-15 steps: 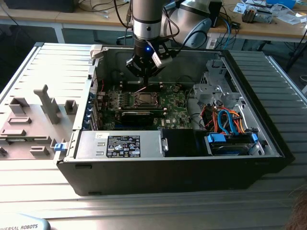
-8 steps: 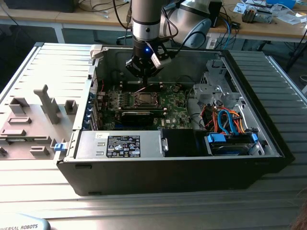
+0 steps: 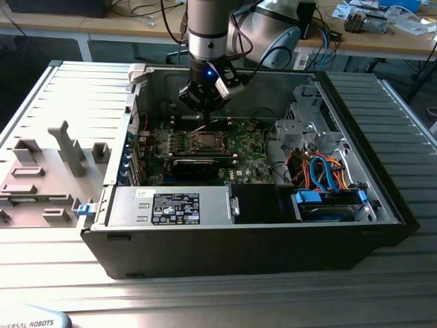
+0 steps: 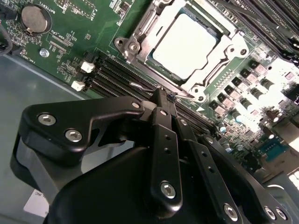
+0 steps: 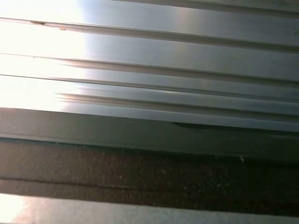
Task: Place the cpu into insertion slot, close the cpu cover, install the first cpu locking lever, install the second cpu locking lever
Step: 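Install the first cpu locking lever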
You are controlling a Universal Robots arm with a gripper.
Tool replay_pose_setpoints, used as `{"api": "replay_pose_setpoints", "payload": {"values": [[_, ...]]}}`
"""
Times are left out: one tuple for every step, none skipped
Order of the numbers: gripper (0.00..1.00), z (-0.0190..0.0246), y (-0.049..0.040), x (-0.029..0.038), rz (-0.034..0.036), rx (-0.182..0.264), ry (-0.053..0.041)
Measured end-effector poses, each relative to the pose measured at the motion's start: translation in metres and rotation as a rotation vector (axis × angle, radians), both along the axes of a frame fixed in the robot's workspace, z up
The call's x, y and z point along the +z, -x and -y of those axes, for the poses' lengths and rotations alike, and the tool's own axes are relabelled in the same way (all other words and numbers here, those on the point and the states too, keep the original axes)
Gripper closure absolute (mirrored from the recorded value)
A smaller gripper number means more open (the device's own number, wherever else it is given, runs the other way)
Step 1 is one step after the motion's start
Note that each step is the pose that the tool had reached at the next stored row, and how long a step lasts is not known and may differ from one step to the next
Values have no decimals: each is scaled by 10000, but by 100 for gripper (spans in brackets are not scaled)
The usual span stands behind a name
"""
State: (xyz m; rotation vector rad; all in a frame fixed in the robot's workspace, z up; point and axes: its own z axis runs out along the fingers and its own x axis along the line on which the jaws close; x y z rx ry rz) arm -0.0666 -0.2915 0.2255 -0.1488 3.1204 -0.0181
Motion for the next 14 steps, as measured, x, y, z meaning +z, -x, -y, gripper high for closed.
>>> {"api": "replay_pose_setpoints", "payload": {"values": [[89, 0, 0, -9, 1, 33, -1], [89, 0, 0, -22, -1, 75, 0], [89, 0, 0, -30, -1, 98, 1], [89, 0, 0, -39, -1, 120, 1], [89, 0, 0, -45, 0, 140, 1], [89, 0, 0, -49, -1, 157, 1], [89, 0, 0, -56, -1, 177, 1], [89, 0, 0, -59, -1, 182, 1], [89, 0, -1, -61, -1, 185, 1], [89, 0, -2, -64, -1, 189, 1], [89, 0, -4, -66, -1, 194, 1], [89, 0, -6, -69, -1, 196, 1], [89, 0, -9, -71, -1, 197, 1], [89, 0, -11, -73, -1, 197, 2]]}}
